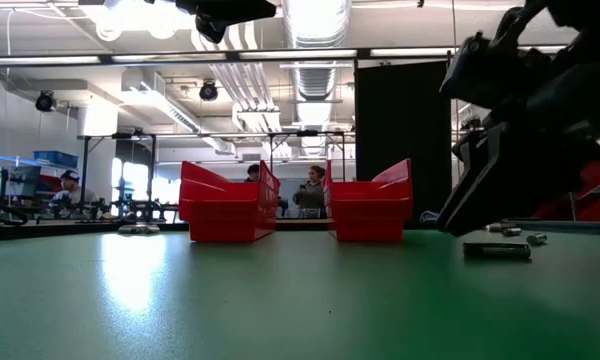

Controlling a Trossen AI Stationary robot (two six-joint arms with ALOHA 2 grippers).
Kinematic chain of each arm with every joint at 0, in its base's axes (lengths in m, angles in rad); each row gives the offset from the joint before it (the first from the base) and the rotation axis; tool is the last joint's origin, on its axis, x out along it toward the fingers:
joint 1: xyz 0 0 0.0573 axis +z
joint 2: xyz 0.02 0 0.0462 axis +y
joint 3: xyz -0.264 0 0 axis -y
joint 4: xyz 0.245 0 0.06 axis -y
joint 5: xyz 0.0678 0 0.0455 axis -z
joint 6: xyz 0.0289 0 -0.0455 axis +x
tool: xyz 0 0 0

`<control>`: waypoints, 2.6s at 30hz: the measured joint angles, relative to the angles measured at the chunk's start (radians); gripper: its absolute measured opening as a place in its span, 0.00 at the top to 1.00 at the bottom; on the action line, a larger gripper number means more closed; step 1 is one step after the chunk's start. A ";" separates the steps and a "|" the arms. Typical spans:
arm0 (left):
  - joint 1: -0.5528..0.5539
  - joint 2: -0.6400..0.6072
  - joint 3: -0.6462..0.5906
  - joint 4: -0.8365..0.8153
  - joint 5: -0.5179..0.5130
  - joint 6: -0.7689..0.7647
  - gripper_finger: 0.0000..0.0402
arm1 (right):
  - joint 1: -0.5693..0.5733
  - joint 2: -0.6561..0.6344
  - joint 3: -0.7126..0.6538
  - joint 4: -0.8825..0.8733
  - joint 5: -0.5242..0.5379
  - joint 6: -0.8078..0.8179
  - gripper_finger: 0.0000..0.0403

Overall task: Sort batteries
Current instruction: Put the silver battery into the right red bin

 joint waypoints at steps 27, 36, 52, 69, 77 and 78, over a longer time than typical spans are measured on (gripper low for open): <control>0.003 0.101 0.000 0.089 -0.009 0.038 0.63 | 0.128 0.003 -0.174 0.209 0.203 0.136 0.74; 0.005 0.101 0.000 0.106 -0.011 0.038 0.63 | 0.134 0.018 -0.180 0.248 0.197 0.128 0.79; 0.005 0.101 0.000 0.106 -0.011 0.038 0.63 | 0.133 0.120 -0.161 0.313 0.209 0.150 0.86; 0.001 0.043 0.000 0.101 -0.010 0.098 0.63 | 0.063 0.079 -0.051 0.020 0.021 0.084 0.93; -0.008 -0.074 -0.085 0.113 -0.007 0.132 0.63 | -0.001 0.065 0.057 -0.147 -0.093 0.020 0.93; -0.008 -0.088 -0.100 0.137 -0.007 0.135 0.63 | -0.011 0.065 0.071 -0.161 -0.104 0.005 0.93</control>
